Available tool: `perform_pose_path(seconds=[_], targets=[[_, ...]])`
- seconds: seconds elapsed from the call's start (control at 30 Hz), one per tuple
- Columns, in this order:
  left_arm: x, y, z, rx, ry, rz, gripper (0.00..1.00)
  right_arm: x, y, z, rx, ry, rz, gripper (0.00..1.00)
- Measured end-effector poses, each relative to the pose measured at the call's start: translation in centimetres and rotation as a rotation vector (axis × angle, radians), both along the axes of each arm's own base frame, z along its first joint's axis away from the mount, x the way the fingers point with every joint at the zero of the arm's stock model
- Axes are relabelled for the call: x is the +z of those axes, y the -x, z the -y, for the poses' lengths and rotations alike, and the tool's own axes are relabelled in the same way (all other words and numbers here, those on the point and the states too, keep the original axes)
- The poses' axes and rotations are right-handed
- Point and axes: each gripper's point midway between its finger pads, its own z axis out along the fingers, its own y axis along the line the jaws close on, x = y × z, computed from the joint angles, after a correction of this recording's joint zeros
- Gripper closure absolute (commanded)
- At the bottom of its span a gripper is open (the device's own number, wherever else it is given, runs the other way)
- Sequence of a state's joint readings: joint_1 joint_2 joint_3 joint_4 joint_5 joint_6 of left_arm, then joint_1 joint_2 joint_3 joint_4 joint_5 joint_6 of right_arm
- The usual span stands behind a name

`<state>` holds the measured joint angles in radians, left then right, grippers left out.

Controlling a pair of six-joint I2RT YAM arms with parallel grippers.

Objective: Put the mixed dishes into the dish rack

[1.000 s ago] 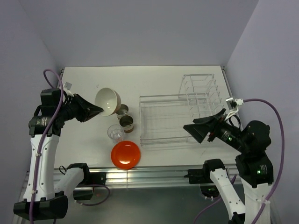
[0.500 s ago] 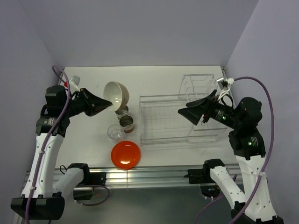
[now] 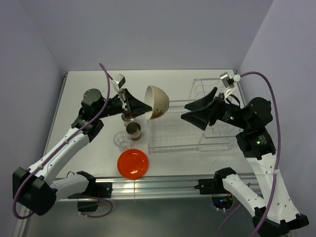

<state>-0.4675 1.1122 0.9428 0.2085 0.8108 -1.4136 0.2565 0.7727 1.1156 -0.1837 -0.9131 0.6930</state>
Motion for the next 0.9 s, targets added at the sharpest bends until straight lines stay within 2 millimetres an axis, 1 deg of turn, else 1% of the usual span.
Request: perform_pose_path(seconds=[0.07,0.17,0.3,0.5,0.77,0.9], targets=[[-0.1,0.3,0.6,-0.033,0.037,-0.001,1.0,0.0,0.3,-0.3,0.026,-0.012,0.004,0.0],[-0.5,0.3,1.1,-0.057,0.081,-0.013,1.0,0.0,0.4,-0.8,0.055,-0.023,-0.001,0.0],[-0.7,0.1,1.6,-0.079,0.125,-0.03,1.0,-0.6,-0.2,-1.6,0.084,-0.025,-0.029,0.0],[-0.2,0.8,2.2,-0.124,0.183,-0.017,1.0,-1.6,-0.9,-2.8,0.11,-0.01,-0.071,0.0],[-0.1,1.2,2.4,-0.15,0.208,-0.014,1.0,-1.5,-0.3,-3.2,0.108,-0.011,-0.058,0.0],[-0.4,1.3,2.5,-0.152,0.203,-0.021,1.0,-1.8,-0.4,-3.2,0.09,0.003,-0.055,0.0]])
